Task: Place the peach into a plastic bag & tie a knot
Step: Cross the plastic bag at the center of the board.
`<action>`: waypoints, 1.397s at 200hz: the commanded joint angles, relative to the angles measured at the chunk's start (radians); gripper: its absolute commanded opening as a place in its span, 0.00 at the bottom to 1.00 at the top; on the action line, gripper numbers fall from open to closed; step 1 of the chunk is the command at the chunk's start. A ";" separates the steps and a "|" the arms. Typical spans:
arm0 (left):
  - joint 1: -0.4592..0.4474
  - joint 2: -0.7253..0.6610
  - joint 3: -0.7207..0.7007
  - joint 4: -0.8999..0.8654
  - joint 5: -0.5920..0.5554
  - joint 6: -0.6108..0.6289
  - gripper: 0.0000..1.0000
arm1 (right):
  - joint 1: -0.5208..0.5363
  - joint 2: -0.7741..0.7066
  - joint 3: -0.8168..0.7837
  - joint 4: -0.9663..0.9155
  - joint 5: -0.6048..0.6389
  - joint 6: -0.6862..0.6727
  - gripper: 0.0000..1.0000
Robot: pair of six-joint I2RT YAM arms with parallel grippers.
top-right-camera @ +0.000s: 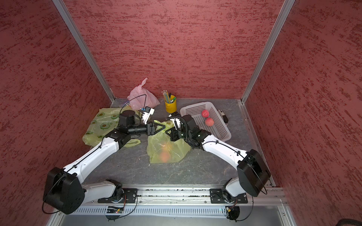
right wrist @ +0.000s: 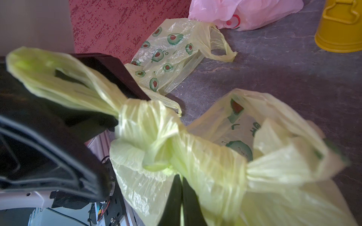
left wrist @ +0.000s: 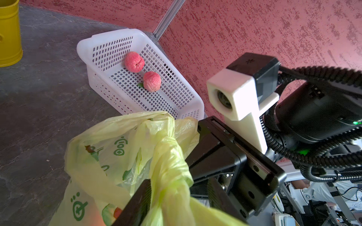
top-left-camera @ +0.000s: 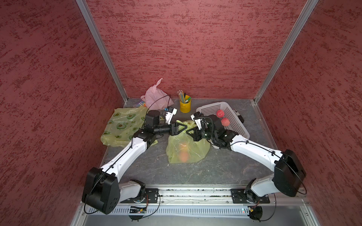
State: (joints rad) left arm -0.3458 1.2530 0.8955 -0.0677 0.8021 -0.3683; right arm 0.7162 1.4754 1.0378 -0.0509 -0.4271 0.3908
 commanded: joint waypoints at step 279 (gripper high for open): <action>0.058 0.023 0.089 -0.026 0.334 0.040 0.00 | -0.078 -0.016 0.262 -0.290 -0.337 -0.232 0.75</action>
State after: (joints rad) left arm -0.2974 1.2869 0.9634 -0.0822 1.1210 -0.3450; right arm 0.6338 1.4914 1.3247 -0.3298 -0.6853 0.1673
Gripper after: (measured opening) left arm 0.050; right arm 0.747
